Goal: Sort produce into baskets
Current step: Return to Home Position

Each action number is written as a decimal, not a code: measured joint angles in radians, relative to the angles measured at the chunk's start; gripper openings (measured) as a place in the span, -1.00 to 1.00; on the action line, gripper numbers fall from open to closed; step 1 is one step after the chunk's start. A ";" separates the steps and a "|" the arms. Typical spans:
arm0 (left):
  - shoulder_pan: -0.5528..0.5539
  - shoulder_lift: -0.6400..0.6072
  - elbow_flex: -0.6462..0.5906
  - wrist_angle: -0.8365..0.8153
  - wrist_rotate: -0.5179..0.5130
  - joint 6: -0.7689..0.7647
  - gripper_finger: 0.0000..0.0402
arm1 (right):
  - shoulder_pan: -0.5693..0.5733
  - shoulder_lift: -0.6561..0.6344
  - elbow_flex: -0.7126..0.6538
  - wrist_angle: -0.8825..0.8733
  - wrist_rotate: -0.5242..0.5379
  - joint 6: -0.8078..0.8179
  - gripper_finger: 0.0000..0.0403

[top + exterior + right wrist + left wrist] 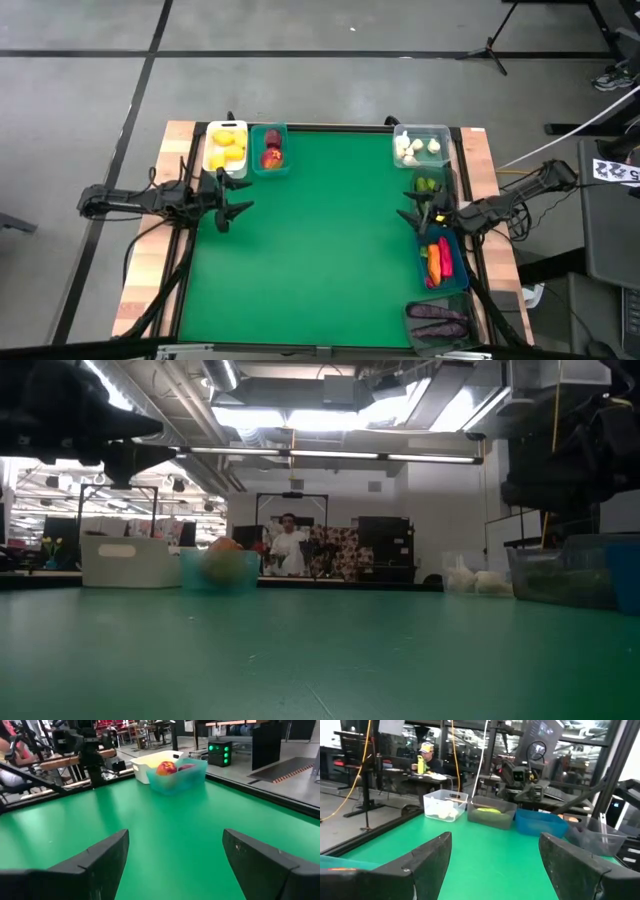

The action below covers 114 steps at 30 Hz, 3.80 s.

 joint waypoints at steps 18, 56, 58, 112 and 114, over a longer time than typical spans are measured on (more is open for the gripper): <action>-0.009 0.000 0.000 -0.039 -0.002 -0.115 0.48 | -0.034 -0.030 0.007 0.369 -0.643 -0.395 0.60; -0.009 0.008 0.001 -0.040 0.004 -0.117 0.48 | -0.158 -0.320 0.002 -0.070 -0.622 -0.339 0.60; -0.009 0.008 0.001 -0.040 0.003 -0.117 0.48 | -0.158 -0.320 0.002 -0.070 -0.622 -0.339 0.60; -0.009 0.008 0.001 -0.040 0.003 -0.116 0.48 | -0.158 -0.320 0.000 -0.071 -0.623 -0.340 0.60; -0.009 0.008 0.001 -0.040 0.003 -0.116 0.48 | -0.158 -0.320 0.000 -0.071 -0.623 -0.341 0.60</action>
